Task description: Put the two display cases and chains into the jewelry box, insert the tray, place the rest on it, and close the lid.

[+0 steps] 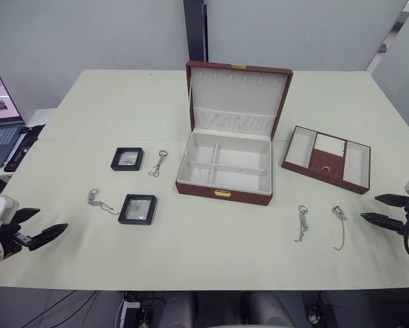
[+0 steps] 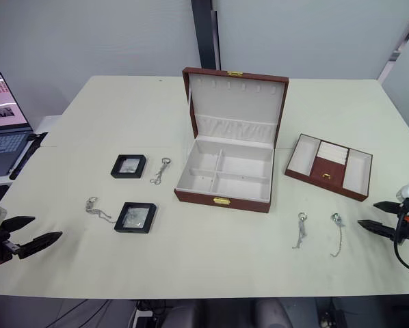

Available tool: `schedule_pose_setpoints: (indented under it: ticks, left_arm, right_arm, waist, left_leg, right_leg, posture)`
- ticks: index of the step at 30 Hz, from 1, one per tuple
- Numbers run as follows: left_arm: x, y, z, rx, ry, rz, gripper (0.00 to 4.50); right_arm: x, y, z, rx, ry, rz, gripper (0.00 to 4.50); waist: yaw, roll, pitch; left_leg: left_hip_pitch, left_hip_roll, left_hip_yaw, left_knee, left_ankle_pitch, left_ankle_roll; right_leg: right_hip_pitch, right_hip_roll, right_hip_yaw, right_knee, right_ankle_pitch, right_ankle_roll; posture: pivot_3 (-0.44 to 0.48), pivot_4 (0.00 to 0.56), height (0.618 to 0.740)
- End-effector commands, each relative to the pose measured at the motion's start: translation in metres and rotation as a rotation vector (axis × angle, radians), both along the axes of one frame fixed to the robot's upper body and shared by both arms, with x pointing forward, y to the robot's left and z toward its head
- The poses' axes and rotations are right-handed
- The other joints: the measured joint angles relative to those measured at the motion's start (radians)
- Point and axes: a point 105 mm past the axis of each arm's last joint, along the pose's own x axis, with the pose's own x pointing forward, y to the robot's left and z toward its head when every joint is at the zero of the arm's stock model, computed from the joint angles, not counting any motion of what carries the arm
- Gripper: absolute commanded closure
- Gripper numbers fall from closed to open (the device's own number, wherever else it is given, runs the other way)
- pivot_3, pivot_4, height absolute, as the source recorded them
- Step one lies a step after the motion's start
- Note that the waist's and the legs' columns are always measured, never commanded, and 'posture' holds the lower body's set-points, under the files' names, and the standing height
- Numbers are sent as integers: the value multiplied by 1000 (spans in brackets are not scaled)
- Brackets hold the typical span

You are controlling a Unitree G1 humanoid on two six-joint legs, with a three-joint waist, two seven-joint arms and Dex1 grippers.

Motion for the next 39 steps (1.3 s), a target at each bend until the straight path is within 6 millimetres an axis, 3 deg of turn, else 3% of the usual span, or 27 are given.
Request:
schedule_pose_setpoints:
  ticks: [1, 29, 34, 39]
  left_arm:
    - [1, 9, 13, 34, -39, 27, 0]
    - [4, 17, 15, 60, -58, 50, 0]
    - [13, 15, 30, 6, -147, 84, 0]
    - [32, -10, 47, -116, -246, 61, 0]
  right_arm:
    - [2, -5, 15, -25, -43, 1, 44]
    - [4, -5, 17, -14, -63, -3, 44]
    - [8, 2, 38, 110, -161, -38, 44]
    - [16, 33, 65, 268, -288, -40, 44]
  waist:
    - [0, 0, 0]
    - [0, 0, 0]
    - [0, 0, 0]
    - [1, 0, 0]
  left_leg:
    - [0, 0, 0, 0, 0, 0]
    - [0, 0, 1, 0, 0, 0]
    - [0, 0, 0, 0, 0, 0]
    - [0, 0, -1, 0, 0, 0]
  right_leg:
    - [0, 0, 0, 0, 0, 0]
    - [0, 0, 0, 0, 0, 0]
    - [0, 0, 0, 0, 0, 0]
    - [1, 0, 0, 1, 0, 0]
  posture:
    - [0, 150, 740]
    - [0, 150, 740]
    - [0, 150, 740]
    - [0, 150, 740]
